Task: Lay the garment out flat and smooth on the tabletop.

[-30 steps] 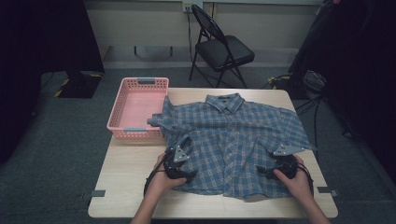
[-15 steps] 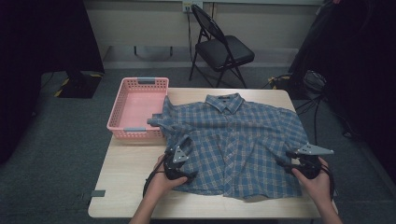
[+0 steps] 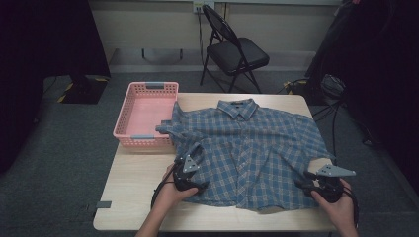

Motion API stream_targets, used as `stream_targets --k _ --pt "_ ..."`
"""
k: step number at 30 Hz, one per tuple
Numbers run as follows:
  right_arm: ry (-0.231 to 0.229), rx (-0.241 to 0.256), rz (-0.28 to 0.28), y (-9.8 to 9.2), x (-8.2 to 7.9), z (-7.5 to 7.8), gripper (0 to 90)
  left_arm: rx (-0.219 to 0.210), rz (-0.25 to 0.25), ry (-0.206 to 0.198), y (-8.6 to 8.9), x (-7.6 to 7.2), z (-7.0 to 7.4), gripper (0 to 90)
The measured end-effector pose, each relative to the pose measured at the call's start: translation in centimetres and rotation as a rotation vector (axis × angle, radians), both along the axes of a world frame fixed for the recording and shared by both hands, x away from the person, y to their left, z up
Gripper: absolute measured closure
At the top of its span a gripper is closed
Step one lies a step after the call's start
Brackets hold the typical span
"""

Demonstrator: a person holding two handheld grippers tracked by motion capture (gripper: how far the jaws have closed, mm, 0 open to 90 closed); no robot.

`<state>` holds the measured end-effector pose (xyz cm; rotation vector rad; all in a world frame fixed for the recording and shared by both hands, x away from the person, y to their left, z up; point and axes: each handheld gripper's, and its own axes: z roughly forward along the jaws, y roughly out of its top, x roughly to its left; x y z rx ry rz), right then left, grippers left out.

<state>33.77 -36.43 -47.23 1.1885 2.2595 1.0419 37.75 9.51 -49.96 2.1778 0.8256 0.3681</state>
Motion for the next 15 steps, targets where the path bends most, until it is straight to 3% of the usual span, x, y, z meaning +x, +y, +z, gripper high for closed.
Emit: stream_targets --k 3,7,11,15 --pt "0.009 -0.015 0.001 0.7 -0.1 -0.6 45.4 0.000 0.002 0.001 0.0 0.0 0.0 15.7" --pt "0.026 -0.049 -0.001 1.6 0.9 -1.7 43.5 0.000 0.002 0.001 0.0 0.0 0.0 15.7" --pt "0.022 -0.051 -0.006 1.9 1.6 -1.8 44.1 -0.001 0.003 0.001 0.0 0.0 0.0 15.7" --pt "0.017 -0.029 -0.012 1.4 1.7 -1.9 60.1 0.000 0.003 0.001 0.0 0.0 0.0 15.7"
